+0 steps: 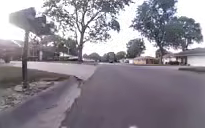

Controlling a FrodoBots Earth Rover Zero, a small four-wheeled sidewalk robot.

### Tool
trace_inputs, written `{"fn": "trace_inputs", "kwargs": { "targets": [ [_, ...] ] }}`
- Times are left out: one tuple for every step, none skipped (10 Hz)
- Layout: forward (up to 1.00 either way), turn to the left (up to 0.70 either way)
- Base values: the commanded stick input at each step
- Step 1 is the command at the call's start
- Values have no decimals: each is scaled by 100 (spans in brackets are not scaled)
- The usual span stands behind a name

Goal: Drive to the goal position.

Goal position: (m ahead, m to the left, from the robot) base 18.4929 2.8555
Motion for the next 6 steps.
{"fn": "trace_inputs", "kwargs": {
  "targets": [
    [100, 0],
    [100, 0],
    [100, 0],
    [100, -4],
    [100, -15],
    [100, -25]
  ]
}}
